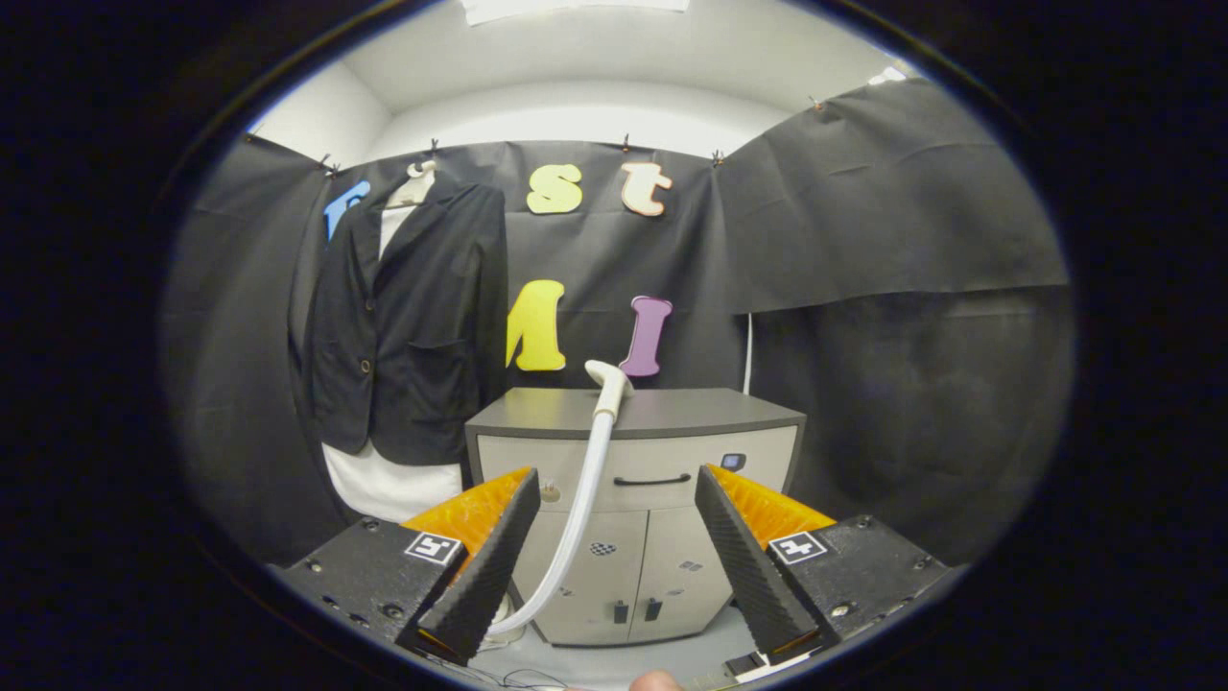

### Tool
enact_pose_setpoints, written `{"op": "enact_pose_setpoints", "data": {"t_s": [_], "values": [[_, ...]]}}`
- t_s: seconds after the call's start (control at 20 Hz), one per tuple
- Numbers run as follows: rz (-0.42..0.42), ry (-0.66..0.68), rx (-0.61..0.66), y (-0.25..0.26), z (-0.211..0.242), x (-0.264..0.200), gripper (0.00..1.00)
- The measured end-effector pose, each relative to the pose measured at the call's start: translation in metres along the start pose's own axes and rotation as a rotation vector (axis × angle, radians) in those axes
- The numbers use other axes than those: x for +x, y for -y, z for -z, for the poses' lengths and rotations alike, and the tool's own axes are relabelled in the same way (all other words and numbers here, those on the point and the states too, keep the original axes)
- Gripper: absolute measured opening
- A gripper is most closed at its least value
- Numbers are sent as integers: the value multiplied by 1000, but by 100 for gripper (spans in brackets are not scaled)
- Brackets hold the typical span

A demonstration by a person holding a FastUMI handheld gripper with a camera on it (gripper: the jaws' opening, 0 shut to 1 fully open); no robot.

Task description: Iron the clothes twice with a garment steamer, once on the left side and once on the right side.

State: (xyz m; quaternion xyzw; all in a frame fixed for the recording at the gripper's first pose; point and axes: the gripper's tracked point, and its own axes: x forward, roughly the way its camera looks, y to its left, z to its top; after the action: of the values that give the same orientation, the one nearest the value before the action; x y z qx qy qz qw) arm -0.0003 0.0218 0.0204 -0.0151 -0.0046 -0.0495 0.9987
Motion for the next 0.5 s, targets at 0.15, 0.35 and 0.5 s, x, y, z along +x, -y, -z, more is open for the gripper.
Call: {"op": "enact_pose_setpoints", "data": {"t_s": [0.15,0.35,0.5], "values": [[58,-61,47,1,10,4,100],[93,-43,15,2,-15,18,100],[67,-36,-2,-6,-38,53,100]]}}
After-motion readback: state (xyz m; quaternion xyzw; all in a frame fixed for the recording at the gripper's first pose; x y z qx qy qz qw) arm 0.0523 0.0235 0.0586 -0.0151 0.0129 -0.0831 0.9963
